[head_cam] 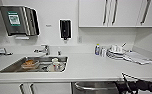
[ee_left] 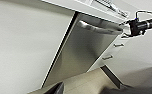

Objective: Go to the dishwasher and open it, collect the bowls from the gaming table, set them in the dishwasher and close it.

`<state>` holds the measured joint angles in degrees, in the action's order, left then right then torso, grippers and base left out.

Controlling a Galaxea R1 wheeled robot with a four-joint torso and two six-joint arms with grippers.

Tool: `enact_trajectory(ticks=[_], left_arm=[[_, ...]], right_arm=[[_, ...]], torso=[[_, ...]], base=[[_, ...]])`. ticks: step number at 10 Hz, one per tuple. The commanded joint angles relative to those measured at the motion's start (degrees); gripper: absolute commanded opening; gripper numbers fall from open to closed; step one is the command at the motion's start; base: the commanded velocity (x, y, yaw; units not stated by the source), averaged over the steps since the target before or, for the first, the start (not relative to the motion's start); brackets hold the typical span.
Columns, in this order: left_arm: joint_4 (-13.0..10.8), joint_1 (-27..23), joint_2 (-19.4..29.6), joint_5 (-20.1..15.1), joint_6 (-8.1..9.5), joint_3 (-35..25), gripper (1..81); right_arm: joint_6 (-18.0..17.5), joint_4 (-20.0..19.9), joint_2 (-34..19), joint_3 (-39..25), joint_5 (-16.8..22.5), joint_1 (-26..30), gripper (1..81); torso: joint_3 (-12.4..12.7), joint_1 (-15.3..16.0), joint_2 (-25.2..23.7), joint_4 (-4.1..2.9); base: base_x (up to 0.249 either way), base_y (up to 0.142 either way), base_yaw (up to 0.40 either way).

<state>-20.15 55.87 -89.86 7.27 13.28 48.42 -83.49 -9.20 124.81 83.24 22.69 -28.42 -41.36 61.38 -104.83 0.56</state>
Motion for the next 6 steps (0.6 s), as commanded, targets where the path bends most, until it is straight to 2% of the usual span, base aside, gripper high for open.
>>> enact_trajectory(ticks=[1, 4, 6], left_arm=[[-0.94, -4.41, 2.48, -0.23, -0.36, -1.22, 81.1], [-0.94, -4.40, 2.66, -0.23, -0.36, -1.22, 81.1], [-0.94, -4.41, 2.74, -0.23, -0.36, -1.13, 81.1]], right_arm=[[-1.23, -0.29, 0.56, 0.60, 1.48, 8.23, 81.1], [-1.76, -0.29, 6.45, 5.96, 1.75, 8.24, 81.1], [-1.76, -0.29, 7.77, 8.07, 1.83, 7.01, 81.1]], torso=[[0.00, 0.00, 0.00, 0.00], [0.00, 0.00, 0.00, 0.00], [0.00, 0.00, 0.00, 0.00]], base=[[0.000, 0.000, 0.000], [0.000, 0.000, 0.000], [0.000, 0.000, 0.000]])
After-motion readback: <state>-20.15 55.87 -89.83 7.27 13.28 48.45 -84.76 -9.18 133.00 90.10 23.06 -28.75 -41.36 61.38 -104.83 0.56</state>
